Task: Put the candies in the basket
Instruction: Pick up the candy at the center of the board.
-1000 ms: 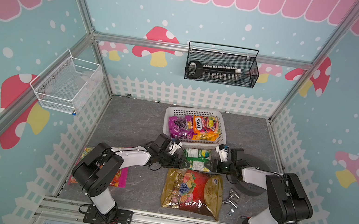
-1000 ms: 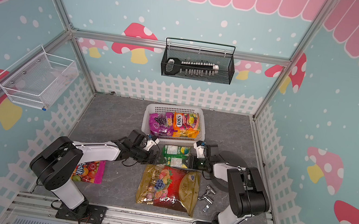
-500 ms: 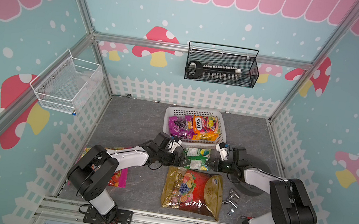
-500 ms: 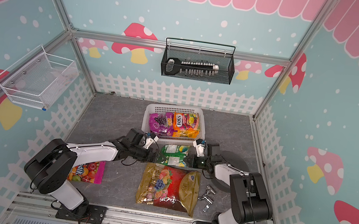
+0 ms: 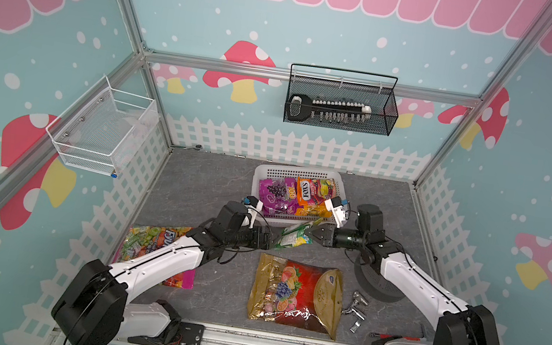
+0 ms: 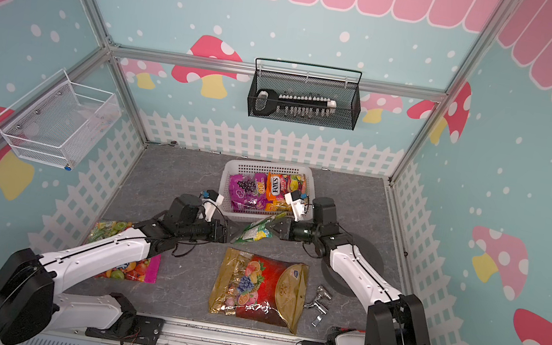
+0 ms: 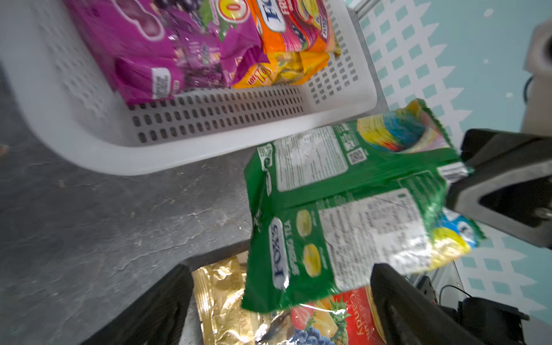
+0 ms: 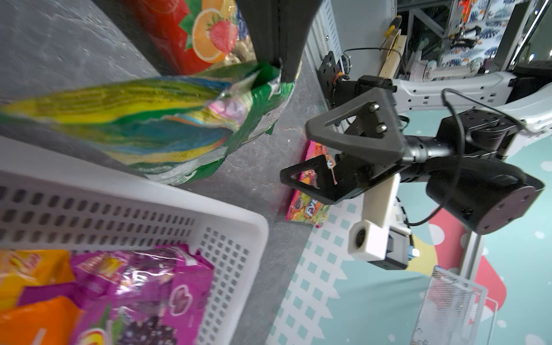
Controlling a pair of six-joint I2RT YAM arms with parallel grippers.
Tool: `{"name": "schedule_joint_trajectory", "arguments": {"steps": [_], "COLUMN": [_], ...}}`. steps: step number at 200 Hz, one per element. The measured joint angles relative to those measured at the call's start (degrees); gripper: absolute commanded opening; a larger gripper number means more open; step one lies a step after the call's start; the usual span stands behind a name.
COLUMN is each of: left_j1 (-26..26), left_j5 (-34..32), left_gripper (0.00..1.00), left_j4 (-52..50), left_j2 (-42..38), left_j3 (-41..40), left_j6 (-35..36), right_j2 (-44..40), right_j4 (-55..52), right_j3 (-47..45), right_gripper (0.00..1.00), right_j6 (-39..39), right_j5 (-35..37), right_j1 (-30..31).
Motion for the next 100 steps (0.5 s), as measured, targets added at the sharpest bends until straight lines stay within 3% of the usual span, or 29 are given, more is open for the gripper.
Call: {"name": "schedule_joint_trajectory", "arguments": {"steps": [53, 100], "left_j1": [5.2, 12.6], "left_j5": [-9.0, -13.1], "left_gripper": [0.99, 0.99], "left_j4": [-4.0, -5.7], "left_j2": [-4.1, -9.2], "left_j3": [0.6, 1.2], "left_j6": [2.1, 2.9], "right_j2": [3.2, 12.7], "right_j4": [-1.0, 2.9], "right_j3": [11.9, 19.2], "right_gripper": [0.0, 0.0], "right_j6": [2.6, 6.4], "right_j5": [0.0, 1.4], "right_j1": [2.3, 2.5]}}
